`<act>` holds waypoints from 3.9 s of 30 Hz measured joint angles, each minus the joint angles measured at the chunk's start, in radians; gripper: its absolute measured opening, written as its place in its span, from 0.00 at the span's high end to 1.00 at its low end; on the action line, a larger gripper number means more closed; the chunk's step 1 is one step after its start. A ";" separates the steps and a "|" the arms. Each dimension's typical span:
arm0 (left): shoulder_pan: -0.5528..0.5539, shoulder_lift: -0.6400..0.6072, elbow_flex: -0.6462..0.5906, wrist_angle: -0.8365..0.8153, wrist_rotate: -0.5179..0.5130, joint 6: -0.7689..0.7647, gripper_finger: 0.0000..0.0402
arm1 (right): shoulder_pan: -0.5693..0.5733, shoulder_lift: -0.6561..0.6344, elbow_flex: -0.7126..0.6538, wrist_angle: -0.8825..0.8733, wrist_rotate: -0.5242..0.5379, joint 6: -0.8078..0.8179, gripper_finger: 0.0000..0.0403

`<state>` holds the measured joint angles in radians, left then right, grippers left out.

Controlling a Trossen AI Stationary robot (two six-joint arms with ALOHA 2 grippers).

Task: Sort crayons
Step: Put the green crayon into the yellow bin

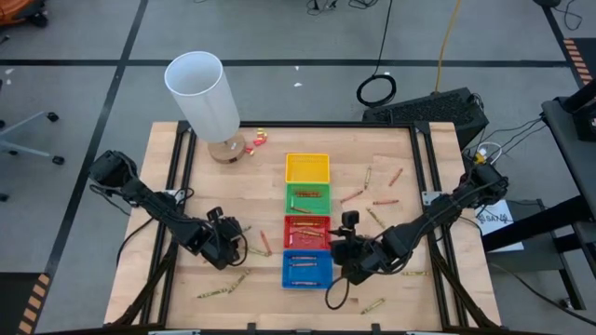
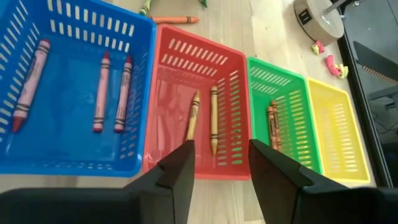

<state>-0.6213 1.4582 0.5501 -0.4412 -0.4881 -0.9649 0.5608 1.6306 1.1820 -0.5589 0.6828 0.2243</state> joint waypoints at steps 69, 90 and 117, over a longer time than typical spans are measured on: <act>0.808 -0.209 0.028 1.073 0.203 0.922 0.95 | -0.050 -0.069 -0.074 -0.141 0.235 0.180 0.67; 0.804 -0.119 0.028 1.169 0.180 1.005 0.95 | -0.051 -0.069 -0.082 -0.102 0.233 0.193 0.67; 0.802 -0.119 0.029 1.068 0.252 1.301 0.95 | -0.064 -0.069 -0.133 -0.042 0.232 0.212 0.67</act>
<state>0.1810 1.3396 0.5792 0.6271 -0.2359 0.3360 0.4973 1.5616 1.0489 -0.6014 0.9146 0.4361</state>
